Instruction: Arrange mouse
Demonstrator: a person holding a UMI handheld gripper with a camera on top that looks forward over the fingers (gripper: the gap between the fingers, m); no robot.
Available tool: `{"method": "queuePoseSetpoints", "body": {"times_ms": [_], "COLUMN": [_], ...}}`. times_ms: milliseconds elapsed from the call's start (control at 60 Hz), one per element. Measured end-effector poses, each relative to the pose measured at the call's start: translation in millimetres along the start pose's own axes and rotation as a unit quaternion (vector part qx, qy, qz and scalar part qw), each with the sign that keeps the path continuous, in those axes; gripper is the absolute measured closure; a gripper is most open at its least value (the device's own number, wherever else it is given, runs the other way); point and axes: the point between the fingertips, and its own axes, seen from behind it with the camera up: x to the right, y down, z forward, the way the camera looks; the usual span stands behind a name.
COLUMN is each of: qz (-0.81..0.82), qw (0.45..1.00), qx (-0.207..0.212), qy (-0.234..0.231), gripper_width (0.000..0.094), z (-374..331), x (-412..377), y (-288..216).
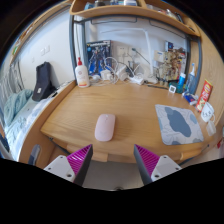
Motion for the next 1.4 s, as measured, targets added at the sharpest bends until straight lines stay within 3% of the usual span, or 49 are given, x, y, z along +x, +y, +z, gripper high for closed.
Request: {"method": "queuePoseSetpoints", "body": {"times_ms": [367,533,583,683,700,917,1033,1150,1283,1400], "qz": [-0.009,-0.003,-0.001,0.001,-0.001,-0.013,-0.014,-0.018,-0.023,-0.024], "qw": [1.0,1.0,1.0,1.0,1.0,0.999,0.999,0.996,0.992,0.988], "qx": [-0.028,-0.025,-0.021,-0.015,-0.016,-0.038,0.01,0.07,0.125,0.147], "qy": [0.003,0.013,0.015,0.014,0.013,-0.029,-0.052,-0.044,-0.01,0.033], "gripper_width": [0.0119,0.0321,0.0487,0.0557,0.0605,0.0657,0.0657,0.0656,0.0655,0.0657], "z": [94,107,109,111,112,110,85,45,-1,-25], "x": [-32,-30,-29,-29,-30,-35,-24,17,92,171], "y": [-28,-39,-42,-43,-43,-47,-109,-188,-251,-266]}}
